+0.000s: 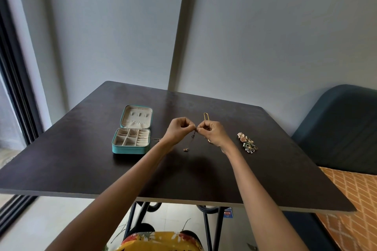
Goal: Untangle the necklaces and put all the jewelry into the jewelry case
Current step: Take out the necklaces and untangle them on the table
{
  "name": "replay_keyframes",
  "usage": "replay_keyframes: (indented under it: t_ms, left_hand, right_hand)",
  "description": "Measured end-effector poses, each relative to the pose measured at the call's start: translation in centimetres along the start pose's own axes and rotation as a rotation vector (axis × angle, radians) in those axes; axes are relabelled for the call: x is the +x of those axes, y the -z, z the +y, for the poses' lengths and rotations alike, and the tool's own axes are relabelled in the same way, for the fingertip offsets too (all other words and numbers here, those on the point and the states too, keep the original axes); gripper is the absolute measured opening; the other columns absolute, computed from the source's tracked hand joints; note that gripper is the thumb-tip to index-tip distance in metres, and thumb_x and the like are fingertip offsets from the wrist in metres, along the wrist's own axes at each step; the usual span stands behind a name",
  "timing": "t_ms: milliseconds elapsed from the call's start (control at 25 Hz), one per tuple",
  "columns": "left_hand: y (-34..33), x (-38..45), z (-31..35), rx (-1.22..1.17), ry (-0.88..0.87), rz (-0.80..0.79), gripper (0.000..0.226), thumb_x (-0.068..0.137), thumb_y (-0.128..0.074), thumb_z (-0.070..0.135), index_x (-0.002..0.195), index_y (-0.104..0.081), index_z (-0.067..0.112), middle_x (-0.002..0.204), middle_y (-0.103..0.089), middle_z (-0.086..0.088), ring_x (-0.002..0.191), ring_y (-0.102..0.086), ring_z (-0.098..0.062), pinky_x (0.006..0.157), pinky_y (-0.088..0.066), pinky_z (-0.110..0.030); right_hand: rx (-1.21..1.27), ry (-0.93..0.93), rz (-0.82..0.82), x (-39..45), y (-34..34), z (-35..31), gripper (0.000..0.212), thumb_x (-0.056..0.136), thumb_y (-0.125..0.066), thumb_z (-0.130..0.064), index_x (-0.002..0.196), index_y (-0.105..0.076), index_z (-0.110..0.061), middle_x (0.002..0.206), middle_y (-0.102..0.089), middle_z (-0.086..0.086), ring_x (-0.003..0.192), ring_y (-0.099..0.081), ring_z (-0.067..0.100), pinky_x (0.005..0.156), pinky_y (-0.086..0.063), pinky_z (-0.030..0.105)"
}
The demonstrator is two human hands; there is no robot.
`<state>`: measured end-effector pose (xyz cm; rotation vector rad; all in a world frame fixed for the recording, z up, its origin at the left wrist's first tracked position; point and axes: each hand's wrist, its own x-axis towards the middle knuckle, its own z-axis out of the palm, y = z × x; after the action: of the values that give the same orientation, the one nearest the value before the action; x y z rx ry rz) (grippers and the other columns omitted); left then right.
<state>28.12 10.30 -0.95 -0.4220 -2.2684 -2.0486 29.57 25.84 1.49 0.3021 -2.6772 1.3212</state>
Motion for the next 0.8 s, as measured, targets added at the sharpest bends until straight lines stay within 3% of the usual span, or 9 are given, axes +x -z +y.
replay_keyframes:
  t_ms: [120, 200, 280, 520, 640, 800]
  left_hand:
    - [-0.1, -0.4, 0.1, -0.096, 0.024, -0.065, 0.009, 0.086, -0.062, 0.005, 0.089, -0.058, 0.012, 0.079, -0.061, -0.003, 0.074, -0.056, -0.009, 0.076, -0.045, -0.022]
    - [0.2, -0.6, 0.1, -0.137, 0.079, -0.14, 0.02, 0.091, -0.057, 0.008, 0.108, -0.049, 0.014, 0.086, -0.059, -0.003, 0.082, -0.054, -0.01, 0.082, -0.043, -0.024]
    - [0.2, -0.9, -0.1, -0.131, 0.093, -0.214, 0.022, 0.095, -0.05, 0.009, 0.115, -0.043, 0.016, 0.089, -0.056, -0.003, 0.085, -0.05, -0.012, 0.082, -0.04, -0.024]
    - [-0.1, -0.8, -0.4, 0.03, 0.046, -0.252, 0.017, 0.095, -0.042, 0.007, 0.106, -0.043, 0.02, 0.087, -0.048, -0.005, 0.081, -0.041, -0.017, 0.077, -0.036, -0.027]
    - [0.0, -0.1, -0.8, 0.226, -0.069, -0.206, 0.015, 0.091, -0.046, 0.009, 0.1, -0.044, 0.021, 0.076, -0.05, 0.006, 0.073, -0.043, -0.015, 0.08, -0.037, -0.033]
    - [-0.1, 0.1, -1.1, 0.272, -0.108, -0.143, 0.013, 0.091, -0.051, 0.011, 0.096, -0.043, 0.02, 0.074, -0.051, 0.009, 0.071, -0.045, -0.012, 0.08, -0.038, -0.033]
  right_hand:
    - [0.056, -0.005, 0.013, -0.3, 0.0, 0.3, 0.019, 0.087, -0.064, -0.016, 0.07, -0.063, -0.026, 0.057, -0.056, -0.015, 0.054, -0.047, -0.001, 0.052, -0.036, 0.011]
    - [0.112, -0.015, 0.012, -0.4, 0.0, 0.4, 0.017, 0.087, -0.062, -0.014, 0.072, -0.063, -0.022, 0.064, -0.057, -0.011, 0.055, -0.049, -0.001, 0.052, -0.038, 0.01]
    - [0.138, -0.033, 0.018, -0.6, 0.0, 0.6, 0.018, 0.088, -0.061, -0.014, 0.072, -0.062, -0.022, 0.064, -0.057, -0.01, 0.054, -0.049, -0.001, 0.052, -0.037, 0.01]
    - [0.189, -0.079, 0.002, -0.7, -0.2, 0.8, 0.023, 0.09, -0.054, -0.013, 0.069, -0.059, -0.02, 0.063, -0.055, -0.006, 0.058, -0.048, 0.003, 0.052, -0.034, 0.014]
    - [0.364, -0.106, 0.009, -0.8, -0.6, 0.6, 0.024, 0.092, -0.051, -0.008, 0.07, -0.057, -0.017, 0.067, -0.057, -0.005, 0.056, -0.049, 0.001, 0.049, -0.034, 0.015]
    - [0.697, -0.186, 0.047, -1.2, -1.7, 0.3, 0.023, 0.092, -0.047, -0.004, 0.072, -0.054, -0.013, 0.069, -0.057, 0.0, 0.055, -0.048, 0.005, 0.047, -0.034, 0.017]
